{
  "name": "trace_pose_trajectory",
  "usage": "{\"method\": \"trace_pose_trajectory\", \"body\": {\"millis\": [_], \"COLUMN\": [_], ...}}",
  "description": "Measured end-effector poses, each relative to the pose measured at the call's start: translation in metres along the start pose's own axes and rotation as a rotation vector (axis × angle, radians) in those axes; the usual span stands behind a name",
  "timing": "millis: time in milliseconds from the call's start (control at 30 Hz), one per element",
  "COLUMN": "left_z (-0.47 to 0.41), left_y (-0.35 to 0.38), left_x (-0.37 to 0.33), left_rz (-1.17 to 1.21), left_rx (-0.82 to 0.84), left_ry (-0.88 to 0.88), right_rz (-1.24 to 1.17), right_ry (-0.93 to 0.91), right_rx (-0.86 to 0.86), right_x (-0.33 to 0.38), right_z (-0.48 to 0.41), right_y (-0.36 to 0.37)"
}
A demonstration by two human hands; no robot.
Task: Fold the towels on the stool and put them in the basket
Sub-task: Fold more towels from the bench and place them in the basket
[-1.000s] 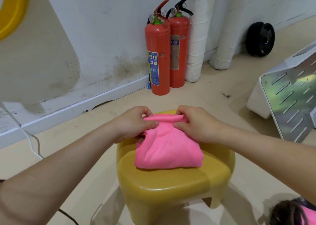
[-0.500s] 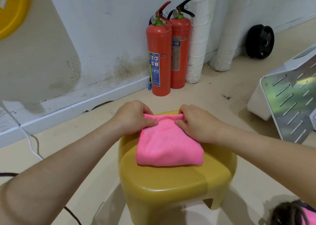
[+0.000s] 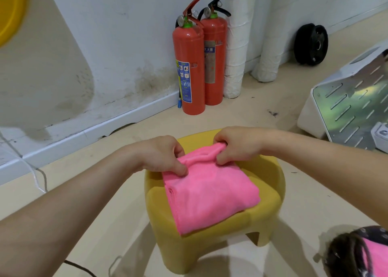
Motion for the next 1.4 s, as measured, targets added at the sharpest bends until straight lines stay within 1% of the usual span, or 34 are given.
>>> {"method": "trace_pose_trajectory", "body": {"millis": [33,67,100,167,200,233,267,300,333,400,467,533,567,633,733,767,800,834,867,900,934,967,1000,1034,1100,1167,1200,1300,1334,1400], "left_z": [0.002,0.005,0.007,0.015,0.019,0.024,0.026,0.027,0.025,0.018,0.013,0.010,0.009,0.010,0.019,0.021,0.022,0.020,0.018,0.016,0.015,0.013,0.010,0.007,0.003,0.002,0.002,0.003,0.005,0.011], "left_y": [-0.003,-0.009,-0.019,-0.040,-0.049,-0.055,-0.056,-0.052,-0.046,-0.025,-0.001,0.019,0.025,0.025,0.017,0.014,0.010,0.005,0.001,0.000,0.003,0.009,0.021,0.034,0.056,0.067,0.068,0.065,0.064,0.062], "left_x": [0.000,-0.002,-0.004,-0.011,-0.015,-0.020,-0.023,-0.025,-0.022,-0.014,-0.009,-0.008,-0.009,-0.012,-0.016,-0.018,-0.021,-0.024,-0.028,-0.030,-0.032,-0.033,-0.032,-0.029,-0.021,-0.017,-0.018,-0.019,-0.020,-0.025], "left_rz": [0.062,0.135,0.213,0.316,0.277,0.155,-0.009,-0.159,-0.265,-0.341,-0.389,-0.442,-0.452,-0.422,-0.276,-0.213,-0.171,-0.154,-0.167,-0.206,-0.256,-0.323,-0.404,-0.475,-0.566,-0.613,-0.625,-0.610,-0.606,-0.612], "left_rx": [-0.058,-0.158,-0.303,-0.668,-0.839,-0.966,-1.040,-1.059,-1.029,-0.866,-0.660,-0.426,-0.324,-0.185,0.052,0.092,0.069,-0.039,-0.206,-0.373,-0.481,-0.508,-0.466,-0.394,-0.261,-0.202,-0.205,-0.248,-0.306,-0.437], "left_ry": [0.018,0.057,0.120,0.288,0.375,0.452,0.514,0.563,0.595,0.608,0.602,0.554,0.519,0.446,0.344,0.321,0.320,0.352,0.410,0.477,0.538,0.576,0.574,0.537,0.416,0.367,0.375,0.430,0.472,0.557], "right_rz": [-0.037,-0.099,-0.173,-0.247,-0.229,-0.181,-0.107,-0.019,0.077,0.289,0.462,0.526,0.518,0.448,0.327,0.249,0.149,0.059,0.016,0.042,0.112,0.191,0.270,0.331,0.373,0.339,0.315,0.154,0.052,-0.234], "right_ry": [0.001,-0.003,-0.021,-0.123,-0.201,-0.289,-0.374,-0.443,-0.489,-0.522,-0.520,-0.522,-0.523,-0.487,-0.353,-0.305,-0.281,-0.277,-0.288,-0.303,-0.315,-0.322,-0.323,-0.310,-0.241,-0.183,-0.180,-0.175,-0.169,-0.108], "right_rx": [-0.031,-0.093,-0.205,-0.570,-0.749,-0.875,-0.944,-0.965,-0.954,-0.873,-0.715,-0.547,-0.486,-0.386,-0.111,-0.028,-0.001,-0.043,-0.158,-0.312,-0.448,-0.534,-0.564,-0.544,-0.432,-0.323,-0.314,-0.332,-0.362,-0.430], "right_x": [0.002,0.003,0.005,0.008,0.010,0.013,0.015,0.015,0.015,0.007,-0.005,-0.015,-0.017,-0.017,-0.013,-0.012,-0.010,-0.008,-0.007,-0.006,-0.006,-0.006,-0.006,-0.009,-0.021,-0.031,-0.033,-0.032,-0.031,-0.034], "right_z": [0.003,0.005,0.008,0.016,0.021,0.026,0.031,0.033,0.034,0.033,0.030,0.029,0.029,0.031,0.039,0.042,0.045,0.046,0.046,0.045,0.044,0.044,0.042,0.039,0.033,0.029,0.027,0.022,0.019,0.014], "right_y": [-0.004,-0.011,-0.021,-0.045,-0.055,-0.061,-0.063,-0.060,-0.054,-0.033,-0.007,0.018,0.026,0.032,0.023,0.019,0.014,0.009,0.004,0.002,0.004,0.010,0.019,0.028,0.043,0.048,0.048,0.044,0.041,0.034]}}
Point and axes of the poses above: each hand's wrist, its own z-axis away from the middle knuckle, its own y-axis out of the palm, x = y × z, the point moved 3 cm from there along -z, towards the middle knuckle, and after that the axes turned 5 degrees about y, right-handed, at the moved point
